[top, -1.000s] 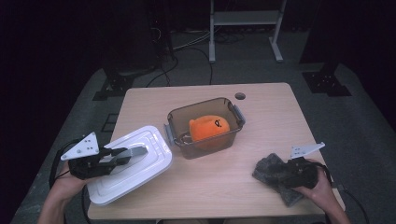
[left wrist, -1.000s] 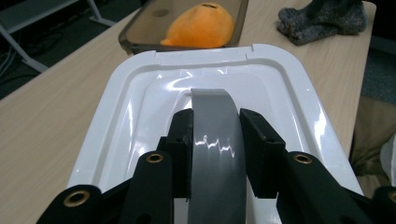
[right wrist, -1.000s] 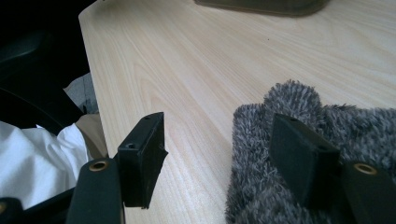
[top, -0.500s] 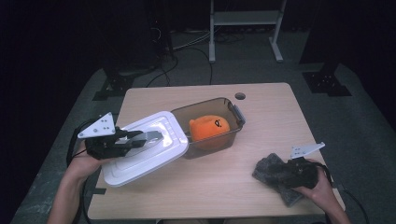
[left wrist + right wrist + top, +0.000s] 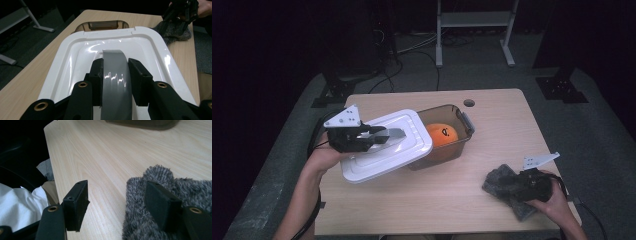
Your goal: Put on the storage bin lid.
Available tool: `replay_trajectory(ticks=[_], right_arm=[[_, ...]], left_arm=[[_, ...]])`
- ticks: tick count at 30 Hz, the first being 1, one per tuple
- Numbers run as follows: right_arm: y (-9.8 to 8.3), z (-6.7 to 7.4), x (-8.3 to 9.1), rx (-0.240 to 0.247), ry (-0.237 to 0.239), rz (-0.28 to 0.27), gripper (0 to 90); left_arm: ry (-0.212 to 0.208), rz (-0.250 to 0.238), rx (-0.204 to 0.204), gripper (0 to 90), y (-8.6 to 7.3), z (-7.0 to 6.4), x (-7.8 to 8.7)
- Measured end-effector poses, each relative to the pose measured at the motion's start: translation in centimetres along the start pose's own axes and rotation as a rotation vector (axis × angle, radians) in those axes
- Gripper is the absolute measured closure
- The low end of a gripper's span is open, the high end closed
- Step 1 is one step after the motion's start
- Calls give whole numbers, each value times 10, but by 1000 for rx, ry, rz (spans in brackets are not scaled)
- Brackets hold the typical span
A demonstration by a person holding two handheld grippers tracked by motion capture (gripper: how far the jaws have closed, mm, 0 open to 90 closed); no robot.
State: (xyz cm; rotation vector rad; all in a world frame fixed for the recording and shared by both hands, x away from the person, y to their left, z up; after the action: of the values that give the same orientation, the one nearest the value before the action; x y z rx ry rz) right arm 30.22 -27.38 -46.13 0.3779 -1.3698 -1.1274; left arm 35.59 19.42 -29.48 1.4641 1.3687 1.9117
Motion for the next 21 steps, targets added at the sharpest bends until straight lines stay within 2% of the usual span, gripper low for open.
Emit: replay_trajectory(ticks=[13,21], right_arm=[[1,1,0,6,6,-2,350],[1,1,0,4,9,-8,350]], left_arm=[[-37,17,-10,663,17,5,-34],[-49,26,-20,663,25,8,-48]])
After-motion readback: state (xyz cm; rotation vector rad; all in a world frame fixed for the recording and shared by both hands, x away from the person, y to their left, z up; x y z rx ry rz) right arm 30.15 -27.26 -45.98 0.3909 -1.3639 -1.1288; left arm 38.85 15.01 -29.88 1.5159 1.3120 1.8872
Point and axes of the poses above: each handheld gripper's, and its own axes: x roughly backward along the jaws, y roughly out of its top, z roughly to its left, the point moved 3 cm from there along -x, roughly forward along the jaws, and after that the axes turned 10 degrees about x, right-handed, at the moved point
